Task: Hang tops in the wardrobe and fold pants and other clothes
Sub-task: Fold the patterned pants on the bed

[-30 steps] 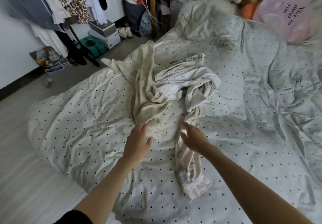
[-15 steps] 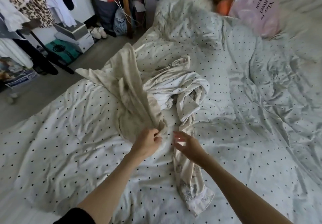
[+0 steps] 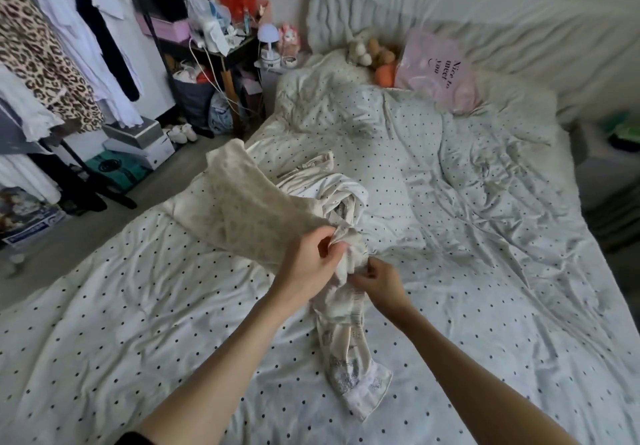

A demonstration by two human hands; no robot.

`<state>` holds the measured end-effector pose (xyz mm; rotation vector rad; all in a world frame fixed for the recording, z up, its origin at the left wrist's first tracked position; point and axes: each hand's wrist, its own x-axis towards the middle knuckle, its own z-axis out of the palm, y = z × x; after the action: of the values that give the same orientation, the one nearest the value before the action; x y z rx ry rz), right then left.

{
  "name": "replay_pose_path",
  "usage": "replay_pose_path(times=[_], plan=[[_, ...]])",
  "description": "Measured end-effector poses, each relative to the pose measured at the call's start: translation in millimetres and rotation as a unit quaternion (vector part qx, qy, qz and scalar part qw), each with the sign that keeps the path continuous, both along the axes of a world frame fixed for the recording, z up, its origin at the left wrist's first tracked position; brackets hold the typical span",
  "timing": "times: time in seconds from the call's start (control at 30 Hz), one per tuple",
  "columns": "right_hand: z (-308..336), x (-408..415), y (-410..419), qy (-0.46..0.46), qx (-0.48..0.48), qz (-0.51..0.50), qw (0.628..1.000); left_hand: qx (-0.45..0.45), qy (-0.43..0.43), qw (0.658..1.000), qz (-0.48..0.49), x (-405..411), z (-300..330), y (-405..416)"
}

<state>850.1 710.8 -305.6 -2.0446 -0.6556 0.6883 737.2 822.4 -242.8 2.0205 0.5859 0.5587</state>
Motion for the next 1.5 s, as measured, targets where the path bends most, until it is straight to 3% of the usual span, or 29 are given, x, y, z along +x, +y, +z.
replay_pose_path(times=[0.1, 0.17, 0.23, 0.4, 0.47, 0.63, 0.73, 0.93, 1.03, 1.13, 1.33, 1.5], plan=[[23.9, 21.4, -8.5, -0.04, 0.016, -0.014, 0.999, 0.022, 0.075, 0.994, 0.082, 10.7, 5.4, 24.0], [49.2, 34.9, -29.5, -0.093, 0.026, -0.031, 0.995, 0.057, 0.164, 0.983, 0.064, 14.8, 14.1, 26.6], [67.2, 42.6, -39.7, -0.142, 0.033, -0.01, 0.989, 0.104, 0.216, 0.971, 0.014, 20.2, 23.7, 25.9], [93.8, 40.4, -55.1, -0.261, 0.016, 0.082, 0.962, 0.167, 0.179, 0.939, -0.241, 54.3, 49.7, 0.2], [100.7, 40.9, -62.5, -0.266, 0.025, 0.087, 0.96, 0.176, 0.193, 0.925, -0.275, 65.8, 51.6, -10.7], [100.5, 39.6, -72.5, -0.272, 0.007, 0.078, 0.959, 0.25, 0.151, 0.936, -0.198, 68.9, 53.4, -15.9], [98.5, 43.0, -74.5, -0.219, 0.026, 0.057, 0.974, 0.286, 0.087, 0.941, -0.16, 69.2, 61.9, -12.9], [88.0, 45.0, -54.6, -0.156, -0.011, 0.118, 0.981, 0.184, -0.03, 0.969, -0.165, 65.9, 83.2, -0.8], [79.4, 51.2, -47.6, -0.18, -0.041, 0.101, 0.978, 0.169, 0.0, 0.972, -0.16, 58.3, 81.0, 15.5], [83.5, 67.4, -46.2, -0.269, -0.07, 0.021, 0.96, 0.234, 0.067, 0.954, -0.174, 49.6, 71.4, 28.5], [120.9, 105.5, -39.5, -0.373, -0.003, -0.085, 0.924, 0.275, 0.133, 0.936, -0.173, 55.5, 75.0, 43.6], [142.3, 133.1, -37.8, -0.367, -0.001, -0.157, 0.917, 0.27, 0.09, 0.948, -0.139, 67.4, 101.5, 66.1]])
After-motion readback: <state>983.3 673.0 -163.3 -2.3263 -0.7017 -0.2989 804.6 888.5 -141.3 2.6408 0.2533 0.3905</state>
